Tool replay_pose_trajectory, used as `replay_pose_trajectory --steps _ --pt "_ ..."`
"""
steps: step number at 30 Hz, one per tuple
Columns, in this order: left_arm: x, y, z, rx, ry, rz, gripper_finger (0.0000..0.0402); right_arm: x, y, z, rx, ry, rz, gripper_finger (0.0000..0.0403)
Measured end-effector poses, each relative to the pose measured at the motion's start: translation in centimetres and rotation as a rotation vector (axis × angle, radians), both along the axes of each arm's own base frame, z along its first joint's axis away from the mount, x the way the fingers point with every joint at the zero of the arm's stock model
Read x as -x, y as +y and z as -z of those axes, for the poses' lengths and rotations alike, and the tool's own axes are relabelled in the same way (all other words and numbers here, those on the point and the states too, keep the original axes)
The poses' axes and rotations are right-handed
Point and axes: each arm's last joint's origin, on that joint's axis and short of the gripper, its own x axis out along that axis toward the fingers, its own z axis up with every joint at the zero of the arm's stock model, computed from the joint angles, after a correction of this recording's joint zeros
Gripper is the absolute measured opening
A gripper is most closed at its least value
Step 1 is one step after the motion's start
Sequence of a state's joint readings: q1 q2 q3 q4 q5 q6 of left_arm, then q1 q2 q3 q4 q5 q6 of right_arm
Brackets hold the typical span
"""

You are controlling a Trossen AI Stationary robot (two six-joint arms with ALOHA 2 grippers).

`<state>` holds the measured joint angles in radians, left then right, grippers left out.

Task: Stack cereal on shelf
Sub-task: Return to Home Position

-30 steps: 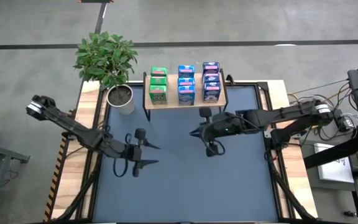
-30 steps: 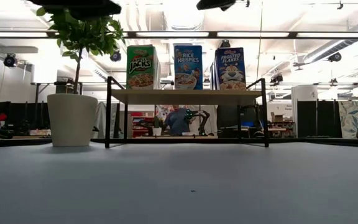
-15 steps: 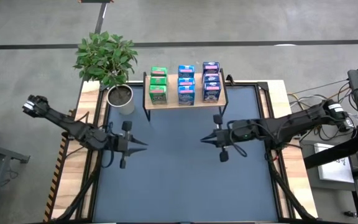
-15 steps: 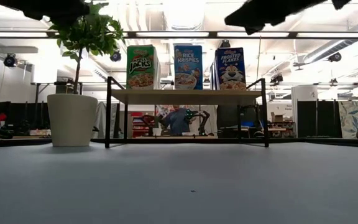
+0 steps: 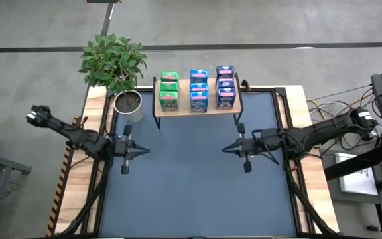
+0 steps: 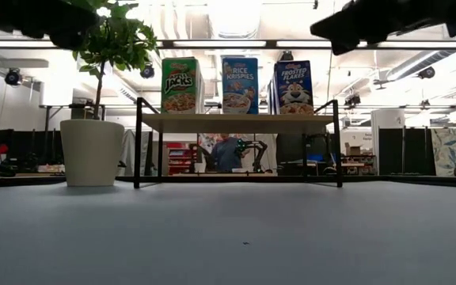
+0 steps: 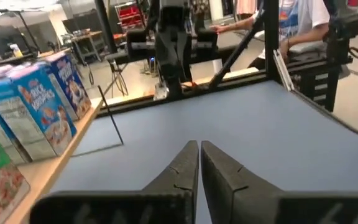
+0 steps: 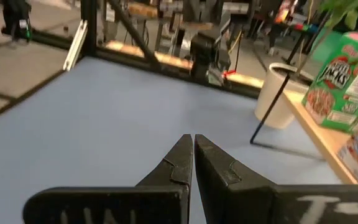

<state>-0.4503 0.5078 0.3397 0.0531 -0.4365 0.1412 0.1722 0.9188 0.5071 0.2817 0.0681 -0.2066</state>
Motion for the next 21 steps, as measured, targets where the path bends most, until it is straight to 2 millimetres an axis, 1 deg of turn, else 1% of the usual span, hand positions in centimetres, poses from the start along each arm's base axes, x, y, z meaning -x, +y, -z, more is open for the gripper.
replay_pose_trajectory --steps 2,7,12,14,21 --pt "0.4 0.2 0.5 0.000 -0.002 0.000 0.0001 0.2 0.0 0.1 -0.007 -0.029 0.000 0.0009" --pt "1.0 0.5 0.8 0.009 -0.024 -0.004 0.0000 0.8 -0.2 0.5 -0.008 -0.030 0.005 0.0009" --pt "1.5 0.8 1.4 0.017 -0.049 -0.009 0.0000 1.3 -0.4 0.2 0.012 -0.061 0.015 0.0009" --pt "1.7 1.0 1.9 0.018 -0.048 -0.010 0.0000 1.6 -0.8 0.0 0.011 -0.076 0.030 0.0009" --pt "2.3 1.5 2.6 0.045 -0.111 -0.033 0.0000 2.7 -2.5 0.1 0.028 -0.108 0.109 0.0009"
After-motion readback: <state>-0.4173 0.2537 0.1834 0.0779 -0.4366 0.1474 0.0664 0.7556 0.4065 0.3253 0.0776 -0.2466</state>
